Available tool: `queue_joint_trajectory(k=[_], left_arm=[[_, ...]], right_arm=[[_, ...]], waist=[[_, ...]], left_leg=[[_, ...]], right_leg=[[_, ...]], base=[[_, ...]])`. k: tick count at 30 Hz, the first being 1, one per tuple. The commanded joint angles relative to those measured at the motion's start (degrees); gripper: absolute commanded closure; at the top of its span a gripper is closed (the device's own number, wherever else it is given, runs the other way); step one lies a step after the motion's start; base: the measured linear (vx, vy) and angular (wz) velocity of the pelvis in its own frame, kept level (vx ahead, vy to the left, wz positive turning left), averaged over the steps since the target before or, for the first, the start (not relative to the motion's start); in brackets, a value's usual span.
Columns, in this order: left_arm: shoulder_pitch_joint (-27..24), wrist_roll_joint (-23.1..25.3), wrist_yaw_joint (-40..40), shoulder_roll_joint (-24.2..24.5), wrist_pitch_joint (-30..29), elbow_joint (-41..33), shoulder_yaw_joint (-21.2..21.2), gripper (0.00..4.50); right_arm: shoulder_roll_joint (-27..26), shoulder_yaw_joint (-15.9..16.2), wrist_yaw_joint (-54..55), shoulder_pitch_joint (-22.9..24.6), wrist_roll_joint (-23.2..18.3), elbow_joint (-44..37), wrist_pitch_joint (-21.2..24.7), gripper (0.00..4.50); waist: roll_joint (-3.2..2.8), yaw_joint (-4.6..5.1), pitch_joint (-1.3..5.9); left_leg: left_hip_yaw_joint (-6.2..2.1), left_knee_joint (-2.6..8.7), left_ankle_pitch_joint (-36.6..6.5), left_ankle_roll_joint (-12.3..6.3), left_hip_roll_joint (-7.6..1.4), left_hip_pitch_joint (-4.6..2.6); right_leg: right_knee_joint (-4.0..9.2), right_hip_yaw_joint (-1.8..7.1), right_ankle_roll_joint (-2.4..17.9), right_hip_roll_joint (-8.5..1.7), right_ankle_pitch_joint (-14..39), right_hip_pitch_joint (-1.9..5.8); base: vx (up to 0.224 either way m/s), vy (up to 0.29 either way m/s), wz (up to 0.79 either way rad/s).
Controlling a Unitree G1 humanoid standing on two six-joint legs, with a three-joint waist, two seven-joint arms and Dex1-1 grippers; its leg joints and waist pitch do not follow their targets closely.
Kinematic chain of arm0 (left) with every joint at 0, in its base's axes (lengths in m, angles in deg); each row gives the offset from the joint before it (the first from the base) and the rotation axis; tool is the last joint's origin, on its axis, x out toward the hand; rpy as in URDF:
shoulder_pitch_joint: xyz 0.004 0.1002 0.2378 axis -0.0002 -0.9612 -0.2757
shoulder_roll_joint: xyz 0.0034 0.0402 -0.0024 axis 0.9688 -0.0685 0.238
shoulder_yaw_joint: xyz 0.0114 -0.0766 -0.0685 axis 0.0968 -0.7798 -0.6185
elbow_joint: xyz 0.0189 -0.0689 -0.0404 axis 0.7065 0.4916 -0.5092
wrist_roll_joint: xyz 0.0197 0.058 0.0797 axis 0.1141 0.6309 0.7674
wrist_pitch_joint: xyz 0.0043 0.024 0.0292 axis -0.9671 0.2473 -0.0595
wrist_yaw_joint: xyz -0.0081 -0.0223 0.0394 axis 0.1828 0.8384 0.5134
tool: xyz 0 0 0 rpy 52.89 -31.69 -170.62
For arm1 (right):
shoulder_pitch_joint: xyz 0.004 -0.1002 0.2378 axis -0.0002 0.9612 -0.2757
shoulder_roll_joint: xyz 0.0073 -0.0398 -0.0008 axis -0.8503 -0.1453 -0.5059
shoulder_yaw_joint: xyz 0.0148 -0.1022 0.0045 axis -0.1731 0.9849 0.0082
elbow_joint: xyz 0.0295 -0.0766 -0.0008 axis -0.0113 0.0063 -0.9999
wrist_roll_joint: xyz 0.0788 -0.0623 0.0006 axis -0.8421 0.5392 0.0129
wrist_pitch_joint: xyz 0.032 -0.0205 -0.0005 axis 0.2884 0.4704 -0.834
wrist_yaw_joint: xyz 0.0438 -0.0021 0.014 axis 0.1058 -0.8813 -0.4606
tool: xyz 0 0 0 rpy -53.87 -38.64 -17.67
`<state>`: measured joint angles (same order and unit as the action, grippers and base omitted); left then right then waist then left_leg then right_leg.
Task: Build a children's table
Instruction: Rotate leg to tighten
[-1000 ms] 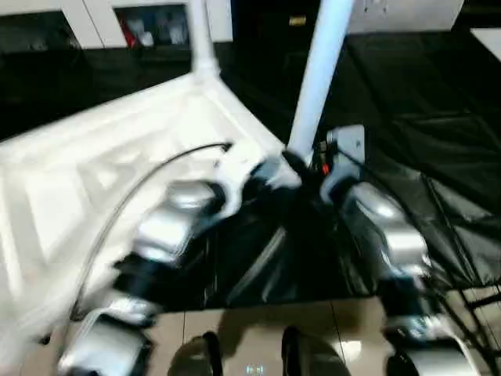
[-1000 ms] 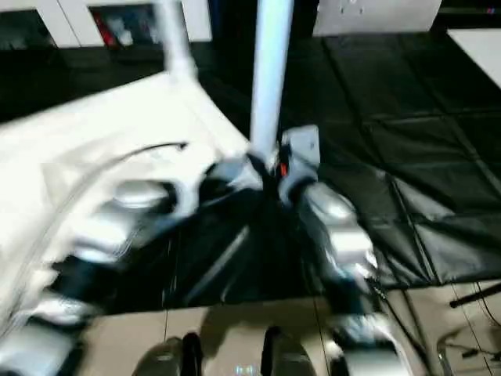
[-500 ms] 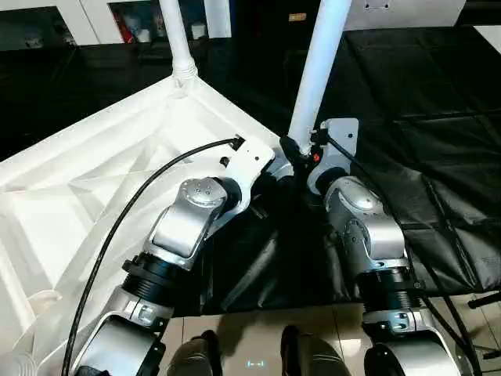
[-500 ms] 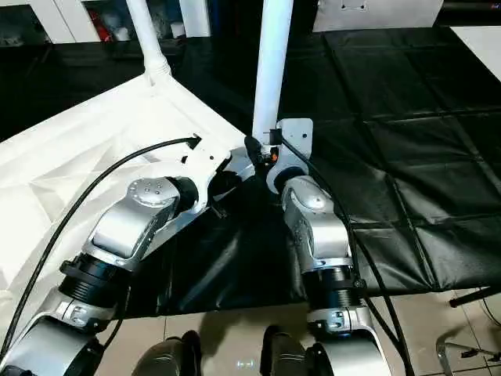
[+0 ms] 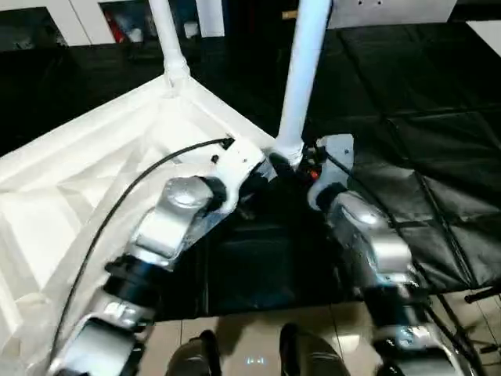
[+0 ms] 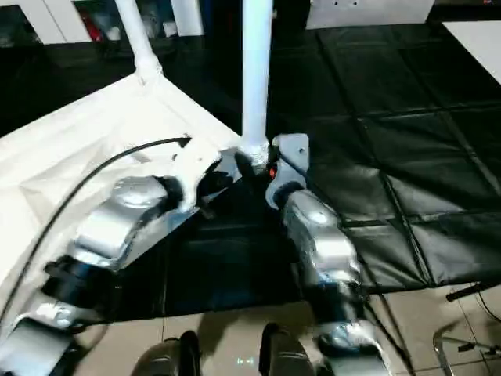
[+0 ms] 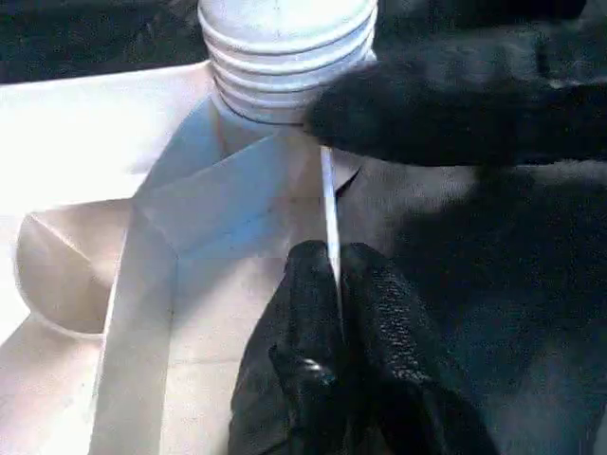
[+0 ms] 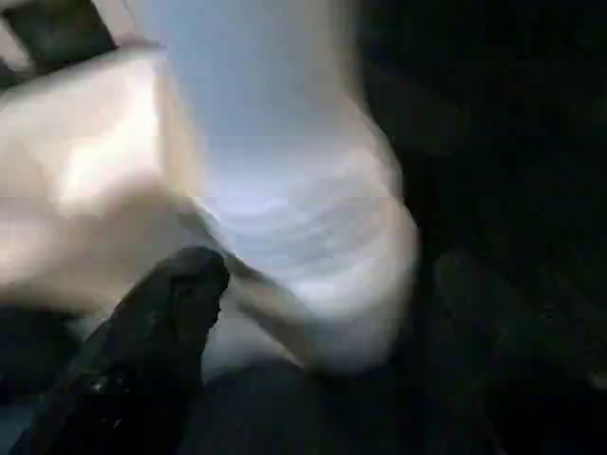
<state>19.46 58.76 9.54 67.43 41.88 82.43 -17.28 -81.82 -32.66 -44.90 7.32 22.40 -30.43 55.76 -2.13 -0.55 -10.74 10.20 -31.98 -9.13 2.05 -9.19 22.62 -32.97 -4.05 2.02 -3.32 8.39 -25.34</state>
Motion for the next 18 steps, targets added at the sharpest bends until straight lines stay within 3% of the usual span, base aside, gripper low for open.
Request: queue_joint_trajectory(k=[1, 4, 9, 10, 11, 13, 14, 18], left_arm=[[-0.13, -0.23, -3.15, 1.82, 2.93, -1.72, -0.14, 4.50], [-1.19, -1.24, -8.78, 5.24, 5.87, -1.20, 0.62, 4.50], [-2.49, -2.89, -17.03, 9.77, 12.18, -1.00, 1.85, 4.50], [-2.74, -3.18, -18.70, 10.72, 13.45, -0.88, 2.24, 4.50], [-2.96, -3.31, -20.32, 11.65, 14.97, -0.65, 2.64, 4.50], [-3.17, -3.30, -23.25, 13.35, 17.89, 0.33, 3.27, 4.50], [-3.18, -3.27, -24.45, 13.97, 19.23, 0.90, 3.48, 4.50], [-2.73, -4.52, -30.72, 15.94, 22.92, 2.00, 4.18, 4.50]], right_arm=[[1.34, -0.08, -2.70, 0.23, -1.02, -3.26, 0.82, 0.18], [6.59, 0.78, -10.50, 0.20, -2.23, -5.94, -0.69, 0.12], [14.20, 4.01, -22.21, -0.19, -1.72, -5.93, -4.72, 0.05], [15.51, 4.68, -24.57, -0.26, -1.98, -6.08, -4.82, 0.05], [16.77, 5.40, -26.94, -0.33, -2.13, -6.28, -5.13, 0.05], [19.30, 7.01, -32.34, -0.34, -2.83, -7.09, -5.31, 0.05], [20.43, 7.75, -34.61, -0.35, -2.88, -7.28, -6.03, 0.05], [23.66, 10.18, -42.76, -1.67, -3.44, -5.63, -7.84, 0.05]], waist=[[0.05, -0.42, 4.83], [-0.17, -0.50, 4.97], [-0.12, -1.01, 4.59], [0.28, -1.25, 4.75], [0.11, -1.55, 4.77], [0.01, -1.67, 4.77], [0.44, -1.82, 4.99], [0.58, -2.25, 5.21]], left_leg=[[-1.46, 2.85, -6.56, -6.63, -3.24, -0.73], [-1.43, 2.50, -4.10, -8.71, -3.29, -0.50], [-1.18, 2.56, -6.89, -8.59, -3.54, -0.83], [-1.17, 2.57, -7.20, -8.46, -3.54, -0.91], [-1.21, 2.57, -7.09, -8.33, -3.60, -0.95], [-1.23, 2.54, -6.83, -8.44, -3.72, -1.00], [-1.21, 2.48, -6.49, -8.64, -3.79, -1.08], [-1.14, 2.27, -5.66, -9.28, -3.79, -0.88]], right_leg=[[3.32, 3.35, 12.65, -4.93, 9.18, 4.53], [2.65, 3.26, 13.97, -4.90, 4.18, 4.53], [3.15, 3.37, 14.02, -5.02, 8.61, 4.20], [3.22, 3.35, 13.91, -5.01, 9.58, 4.30], [3.06, 3.38, 13.78, -5.07, 9.94, 4.31], [3.00, 3.41, 13.95, -5.01, 9.38, 4.12], [2.86, 3.40, 14.08, -4.97, 8.86, 4.26], [2.57, 3.36, 14.48, -5.12, 8.31, 4.33]], base=[[0.000, 0.000, 0.00], [0.000, 0.000, 0.00], [0.000, 0.000, 0.00], [0.000, 0.000, 0.00], [0.000, 0.000, 0.00], [0.000, 0.000, 0.00], [0.000, 0.000, 0.00], [0.000, 0.000, 0.00]])
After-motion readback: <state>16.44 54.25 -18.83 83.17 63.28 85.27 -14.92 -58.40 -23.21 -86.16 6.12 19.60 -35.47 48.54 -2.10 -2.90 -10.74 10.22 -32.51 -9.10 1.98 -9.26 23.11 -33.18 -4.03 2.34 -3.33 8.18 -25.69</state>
